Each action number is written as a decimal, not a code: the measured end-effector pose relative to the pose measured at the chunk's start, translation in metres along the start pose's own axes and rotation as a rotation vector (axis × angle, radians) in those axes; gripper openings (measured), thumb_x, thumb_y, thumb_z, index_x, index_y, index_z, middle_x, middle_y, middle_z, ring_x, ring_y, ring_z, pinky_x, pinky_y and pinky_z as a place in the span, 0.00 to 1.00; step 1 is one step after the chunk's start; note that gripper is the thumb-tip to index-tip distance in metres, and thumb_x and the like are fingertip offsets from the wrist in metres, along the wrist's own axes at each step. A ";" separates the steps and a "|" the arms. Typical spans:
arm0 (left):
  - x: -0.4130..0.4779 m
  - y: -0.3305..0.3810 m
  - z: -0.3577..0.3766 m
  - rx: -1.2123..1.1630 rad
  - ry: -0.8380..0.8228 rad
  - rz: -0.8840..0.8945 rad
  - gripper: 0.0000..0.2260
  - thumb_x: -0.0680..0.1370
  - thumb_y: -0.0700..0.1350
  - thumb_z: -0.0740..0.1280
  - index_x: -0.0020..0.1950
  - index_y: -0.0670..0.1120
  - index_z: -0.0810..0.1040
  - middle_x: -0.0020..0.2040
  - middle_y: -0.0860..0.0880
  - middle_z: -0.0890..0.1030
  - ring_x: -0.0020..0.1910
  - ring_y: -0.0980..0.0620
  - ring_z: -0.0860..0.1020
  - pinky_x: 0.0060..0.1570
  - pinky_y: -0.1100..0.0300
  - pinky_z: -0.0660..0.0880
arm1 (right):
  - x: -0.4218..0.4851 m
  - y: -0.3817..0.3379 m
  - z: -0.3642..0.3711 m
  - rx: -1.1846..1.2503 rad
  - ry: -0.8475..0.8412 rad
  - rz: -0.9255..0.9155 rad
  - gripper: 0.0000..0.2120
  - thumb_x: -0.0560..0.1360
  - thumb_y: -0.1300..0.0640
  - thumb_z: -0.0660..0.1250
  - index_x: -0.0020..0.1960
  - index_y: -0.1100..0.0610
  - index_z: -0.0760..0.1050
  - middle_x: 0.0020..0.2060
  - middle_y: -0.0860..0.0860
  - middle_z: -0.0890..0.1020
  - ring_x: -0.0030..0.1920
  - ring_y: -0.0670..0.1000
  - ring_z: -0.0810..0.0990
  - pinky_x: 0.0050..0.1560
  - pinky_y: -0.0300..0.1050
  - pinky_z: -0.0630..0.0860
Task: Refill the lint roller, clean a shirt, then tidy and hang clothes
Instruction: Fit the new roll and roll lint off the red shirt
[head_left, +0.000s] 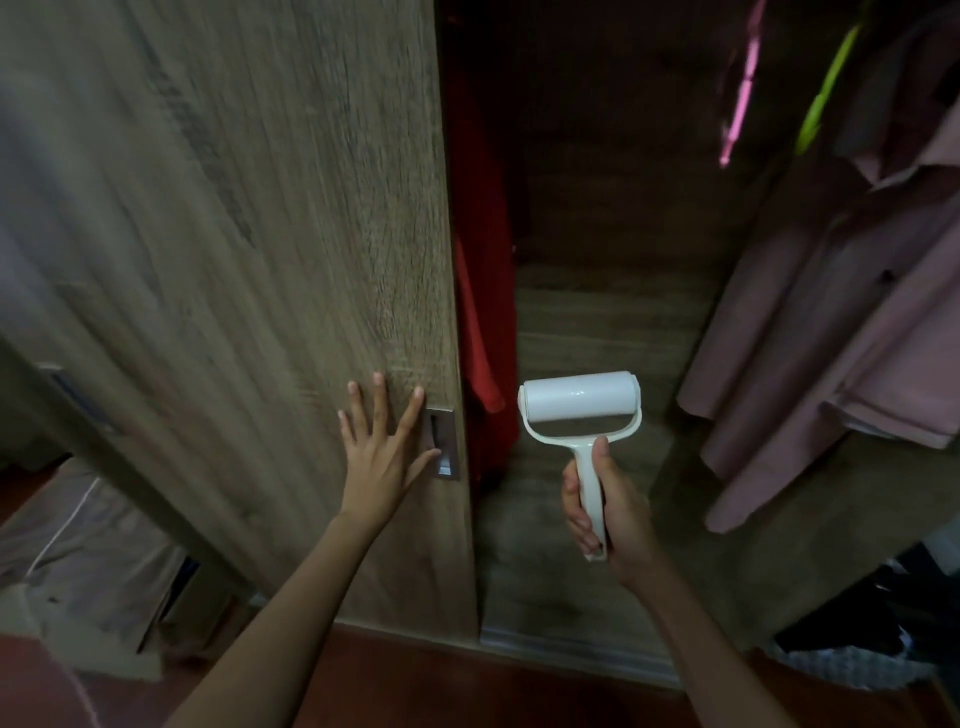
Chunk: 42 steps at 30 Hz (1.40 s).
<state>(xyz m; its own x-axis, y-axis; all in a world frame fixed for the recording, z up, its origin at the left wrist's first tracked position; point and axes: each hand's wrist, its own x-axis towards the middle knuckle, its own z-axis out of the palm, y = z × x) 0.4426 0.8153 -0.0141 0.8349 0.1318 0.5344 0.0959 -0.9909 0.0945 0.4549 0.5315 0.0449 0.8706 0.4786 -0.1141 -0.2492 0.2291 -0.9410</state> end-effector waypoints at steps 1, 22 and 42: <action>0.000 -0.006 -0.002 0.001 -0.009 -0.005 0.38 0.75 0.65 0.56 0.79 0.56 0.43 0.79 0.43 0.35 0.76 0.36 0.36 0.67 0.28 0.56 | 0.003 -0.001 0.003 -0.001 -0.018 0.005 0.33 0.62 0.23 0.61 0.33 0.56 0.71 0.20 0.52 0.64 0.16 0.47 0.61 0.18 0.33 0.59; -0.006 -0.004 -0.060 -0.514 0.152 -0.232 0.30 0.80 0.50 0.64 0.79 0.52 0.55 0.80 0.47 0.50 0.79 0.47 0.52 0.74 0.54 0.56 | 0.042 -0.030 0.034 0.025 -0.183 -0.059 0.32 0.65 0.26 0.62 0.36 0.58 0.69 0.20 0.52 0.64 0.15 0.46 0.61 0.18 0.32 0.59; 0.025 0.043 -0.154 -0.932 0.424 -0.346 0.08 0.76 0.37 0.70 0.51 0.48 0.85 0.50 0.54 0.85 0.51 0.59 0.82 0.55 0.63 0.75 | 0.040 -0.044 0.058 0.268 -0.309 -0.016 0.26 0.78 0.38 0.48 0.36 0.58 0.69 0.19 0.51 0.63 0.15 0.46 0.61 0.15 0.34 0.56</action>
<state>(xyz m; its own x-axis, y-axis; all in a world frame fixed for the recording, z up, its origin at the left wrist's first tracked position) 0.3837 0.7799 0.1329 0.5691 0.5765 0.5864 -0.3092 -0.5108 0.8022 0.4764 0.5896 0.0998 0.7168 0.6961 0.0399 -0.3739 0.4320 -0.8207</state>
